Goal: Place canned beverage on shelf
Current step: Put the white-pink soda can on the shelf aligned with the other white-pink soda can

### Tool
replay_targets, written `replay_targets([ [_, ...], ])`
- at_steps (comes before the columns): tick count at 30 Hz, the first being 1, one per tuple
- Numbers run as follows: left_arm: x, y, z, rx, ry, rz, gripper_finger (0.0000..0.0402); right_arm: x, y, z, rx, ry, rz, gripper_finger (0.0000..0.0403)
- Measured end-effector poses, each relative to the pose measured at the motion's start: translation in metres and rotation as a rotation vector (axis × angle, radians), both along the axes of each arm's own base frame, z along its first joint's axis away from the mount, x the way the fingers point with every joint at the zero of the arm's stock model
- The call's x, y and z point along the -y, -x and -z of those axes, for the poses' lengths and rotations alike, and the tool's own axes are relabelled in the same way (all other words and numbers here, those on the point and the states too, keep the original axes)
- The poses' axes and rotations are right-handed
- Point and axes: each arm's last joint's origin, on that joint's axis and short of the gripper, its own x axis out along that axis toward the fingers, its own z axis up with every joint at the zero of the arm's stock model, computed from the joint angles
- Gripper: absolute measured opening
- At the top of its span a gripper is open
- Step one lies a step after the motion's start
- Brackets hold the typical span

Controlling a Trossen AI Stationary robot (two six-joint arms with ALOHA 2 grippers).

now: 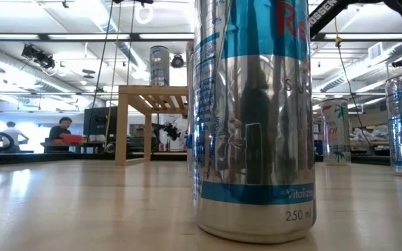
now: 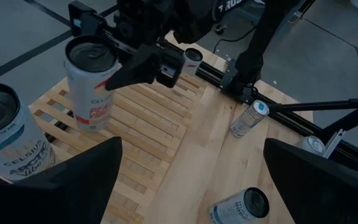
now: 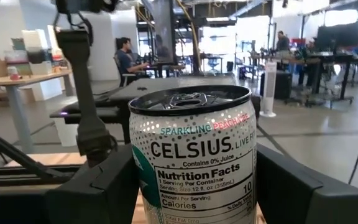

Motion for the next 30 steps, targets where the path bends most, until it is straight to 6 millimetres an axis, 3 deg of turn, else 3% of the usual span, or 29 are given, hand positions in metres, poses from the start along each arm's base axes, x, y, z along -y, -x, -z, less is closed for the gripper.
replay_targets([
  [30, 0.0, 0.0, 0.0, 0.001, 0.0, -0.001, 0.0393, -0.007, -0.009, 0.003, 0.021, -0.002, 0.049, 0.0263],
])
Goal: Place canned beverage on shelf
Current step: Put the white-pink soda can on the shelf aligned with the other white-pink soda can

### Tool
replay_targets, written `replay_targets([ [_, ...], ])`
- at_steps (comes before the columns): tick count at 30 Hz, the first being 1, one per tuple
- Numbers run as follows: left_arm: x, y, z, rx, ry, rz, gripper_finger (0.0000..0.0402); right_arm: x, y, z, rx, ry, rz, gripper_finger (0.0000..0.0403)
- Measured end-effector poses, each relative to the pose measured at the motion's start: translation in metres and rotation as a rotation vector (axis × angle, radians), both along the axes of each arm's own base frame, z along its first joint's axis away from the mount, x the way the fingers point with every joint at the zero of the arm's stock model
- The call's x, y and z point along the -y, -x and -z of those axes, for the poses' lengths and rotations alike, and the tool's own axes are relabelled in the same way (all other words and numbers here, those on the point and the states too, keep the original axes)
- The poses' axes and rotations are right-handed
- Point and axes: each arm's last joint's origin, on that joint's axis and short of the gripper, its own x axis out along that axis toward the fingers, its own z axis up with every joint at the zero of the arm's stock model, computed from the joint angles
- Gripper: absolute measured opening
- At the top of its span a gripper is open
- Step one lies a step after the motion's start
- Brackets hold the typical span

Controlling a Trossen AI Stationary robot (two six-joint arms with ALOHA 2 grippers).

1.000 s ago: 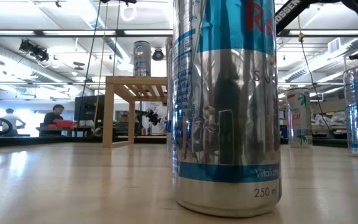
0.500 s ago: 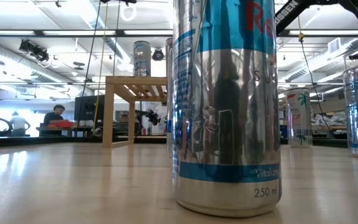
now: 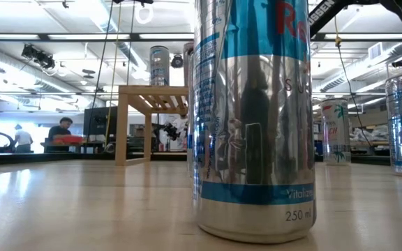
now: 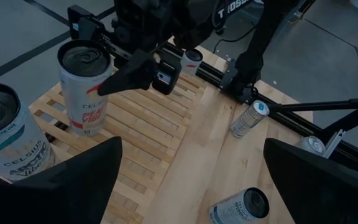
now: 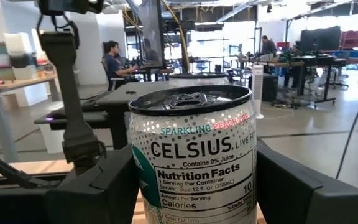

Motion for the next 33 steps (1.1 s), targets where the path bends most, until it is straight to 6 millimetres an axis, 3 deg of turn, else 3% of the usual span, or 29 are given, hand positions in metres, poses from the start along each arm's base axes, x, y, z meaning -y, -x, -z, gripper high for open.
replay_targets([
  [16, 0.0, 0.0, 0.0, 0.0, 0.0, 0.0, 0.0393, 0.0009, 0.0015, 0.0009, -0.012, 0.001, -0.046, 0.0305],
  [33, 0.0, 0.0, 0.0, 0.0, 0.0, 0.0, 0.0393, 0.0066, 0.0052, 0.001, -0.012, -0.002, -0.014, 0.0311],
])
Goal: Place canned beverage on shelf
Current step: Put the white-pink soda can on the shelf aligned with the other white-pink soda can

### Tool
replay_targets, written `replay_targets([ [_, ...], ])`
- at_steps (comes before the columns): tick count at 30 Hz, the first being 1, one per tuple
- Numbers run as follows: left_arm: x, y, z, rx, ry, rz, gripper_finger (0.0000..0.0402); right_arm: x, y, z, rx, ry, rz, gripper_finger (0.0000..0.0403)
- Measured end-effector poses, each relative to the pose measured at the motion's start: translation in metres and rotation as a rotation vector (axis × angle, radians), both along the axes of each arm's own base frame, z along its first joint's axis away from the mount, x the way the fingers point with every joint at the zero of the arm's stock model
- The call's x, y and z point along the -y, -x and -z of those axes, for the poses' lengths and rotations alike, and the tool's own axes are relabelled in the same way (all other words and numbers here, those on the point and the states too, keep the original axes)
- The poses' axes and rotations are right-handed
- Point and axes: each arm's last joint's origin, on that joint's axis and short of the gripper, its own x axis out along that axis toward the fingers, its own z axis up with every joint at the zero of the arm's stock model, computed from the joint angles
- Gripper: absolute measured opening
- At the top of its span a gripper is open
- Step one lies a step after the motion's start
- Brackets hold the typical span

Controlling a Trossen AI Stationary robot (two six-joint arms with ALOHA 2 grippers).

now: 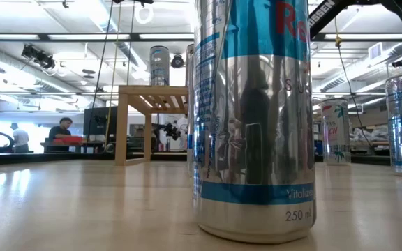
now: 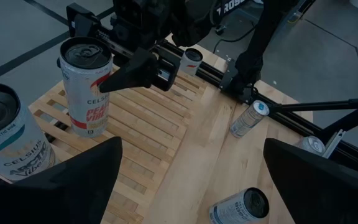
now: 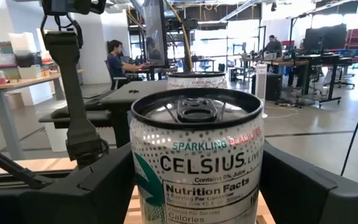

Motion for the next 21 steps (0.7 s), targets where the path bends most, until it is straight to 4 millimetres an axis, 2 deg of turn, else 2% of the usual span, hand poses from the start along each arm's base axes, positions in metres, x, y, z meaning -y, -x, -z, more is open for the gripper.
replay_targets([
  [12, 0.0, 0.0, 0.0, 0.0, 0.0, 0.0, 0.0393, -0.001, 0.0, -0.003, 0.029, 0.0, -0.026, 0.0351],
  [21, 0.0, 0.0, 0.0, 0.0, 0.0, 0.0, 0.0393, 0.004, 0.007, -0.012, 0.1, -0.015, -0.037, 0.0357],
])
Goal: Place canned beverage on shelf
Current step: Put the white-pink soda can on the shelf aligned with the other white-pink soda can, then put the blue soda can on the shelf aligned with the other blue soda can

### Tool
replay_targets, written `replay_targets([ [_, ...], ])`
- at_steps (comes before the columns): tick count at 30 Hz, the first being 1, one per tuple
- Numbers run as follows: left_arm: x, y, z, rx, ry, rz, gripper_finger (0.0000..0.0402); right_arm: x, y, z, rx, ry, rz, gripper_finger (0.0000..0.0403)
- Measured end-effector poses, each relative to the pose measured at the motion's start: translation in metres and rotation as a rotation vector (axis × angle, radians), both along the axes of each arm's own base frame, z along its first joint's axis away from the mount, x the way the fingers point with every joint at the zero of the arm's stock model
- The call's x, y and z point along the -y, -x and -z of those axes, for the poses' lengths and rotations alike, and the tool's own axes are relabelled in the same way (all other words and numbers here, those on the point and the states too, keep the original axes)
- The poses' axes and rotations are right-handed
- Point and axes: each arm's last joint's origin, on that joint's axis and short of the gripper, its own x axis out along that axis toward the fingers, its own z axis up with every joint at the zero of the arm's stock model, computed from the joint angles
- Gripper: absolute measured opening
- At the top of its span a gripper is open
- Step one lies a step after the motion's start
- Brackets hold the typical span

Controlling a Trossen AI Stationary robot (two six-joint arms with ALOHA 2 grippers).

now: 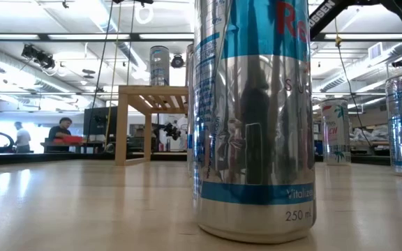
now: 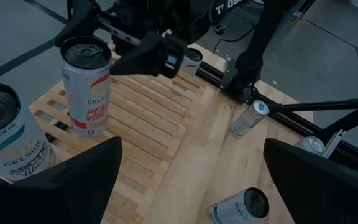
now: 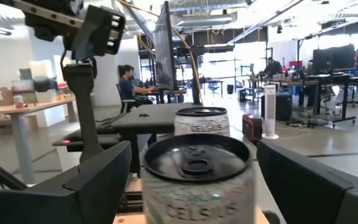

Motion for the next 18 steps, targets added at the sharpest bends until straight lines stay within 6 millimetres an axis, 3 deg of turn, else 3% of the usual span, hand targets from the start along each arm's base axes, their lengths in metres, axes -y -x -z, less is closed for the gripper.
replay_targets([
  [18, 0.0, 0.001, 0.002, -0.02, 0.004, -0.008, 0.0393, 0.016, 0.024, -0.015, 0.087, -0.058, -0.126, 0.0357],
])
